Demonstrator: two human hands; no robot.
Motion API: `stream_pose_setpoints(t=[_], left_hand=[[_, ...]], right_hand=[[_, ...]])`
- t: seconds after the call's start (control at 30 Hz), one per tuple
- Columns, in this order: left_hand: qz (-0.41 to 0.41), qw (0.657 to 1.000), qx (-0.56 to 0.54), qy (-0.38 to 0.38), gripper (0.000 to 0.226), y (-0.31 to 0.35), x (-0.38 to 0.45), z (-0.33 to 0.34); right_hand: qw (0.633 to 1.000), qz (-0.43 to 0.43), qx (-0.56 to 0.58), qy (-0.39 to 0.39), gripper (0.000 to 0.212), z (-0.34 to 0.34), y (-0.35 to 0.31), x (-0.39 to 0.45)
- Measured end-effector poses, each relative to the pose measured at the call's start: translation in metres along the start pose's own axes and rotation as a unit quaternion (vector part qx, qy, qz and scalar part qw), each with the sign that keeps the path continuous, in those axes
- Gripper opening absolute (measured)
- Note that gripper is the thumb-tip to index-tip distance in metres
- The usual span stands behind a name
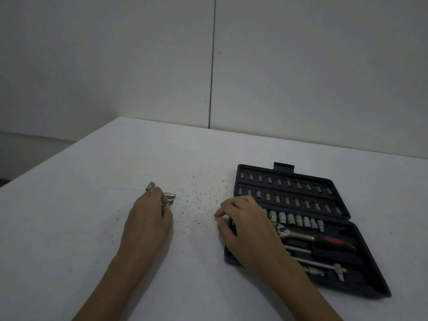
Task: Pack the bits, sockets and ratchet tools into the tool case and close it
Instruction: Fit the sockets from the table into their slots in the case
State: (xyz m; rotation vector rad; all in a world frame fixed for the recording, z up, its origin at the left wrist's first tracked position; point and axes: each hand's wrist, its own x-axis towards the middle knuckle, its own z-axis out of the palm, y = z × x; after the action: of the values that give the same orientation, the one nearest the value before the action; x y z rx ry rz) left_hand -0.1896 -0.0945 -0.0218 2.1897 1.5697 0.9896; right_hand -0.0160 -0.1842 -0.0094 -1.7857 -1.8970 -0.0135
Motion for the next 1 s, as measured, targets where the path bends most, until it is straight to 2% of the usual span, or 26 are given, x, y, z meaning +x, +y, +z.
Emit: stream_pose_setpoints(t=[0.2,0.4,0.57,0.73,1.0], left_hand=[[-0.014,1.000,-0.010,0.001,0.006,0.002,0.000,-0.003],[0.026,0.992,-0.122,0.008,0.008,0.023,0.000,-0.004],[0.042,0.966,-0.247,-0.057,0.018,0.043,0.004,0.000],[0.064,0.948,-0.291,-0.115,0.012,0.062,0.013,0.012],[0.115,0.922,-0.323,-0.180,0.010,0.100,0.013,0.044]], right_hand=[[1.000,0.001,0.007,0.001,0.019,0.000,0.000,0.000],[0.998,0.013,0.059,-0.003,0.017,-0.005,0.003,0.001],[0.989,0.052,0.140,0.007,0.019,-0.014,0.005,0.004],[0.960,0.103,0.261,0.019,0.025,-0.031,0.014,0.003],[0.931,0.155,0.326,0.052,0.018,-0.056,0.043,-0.014]])
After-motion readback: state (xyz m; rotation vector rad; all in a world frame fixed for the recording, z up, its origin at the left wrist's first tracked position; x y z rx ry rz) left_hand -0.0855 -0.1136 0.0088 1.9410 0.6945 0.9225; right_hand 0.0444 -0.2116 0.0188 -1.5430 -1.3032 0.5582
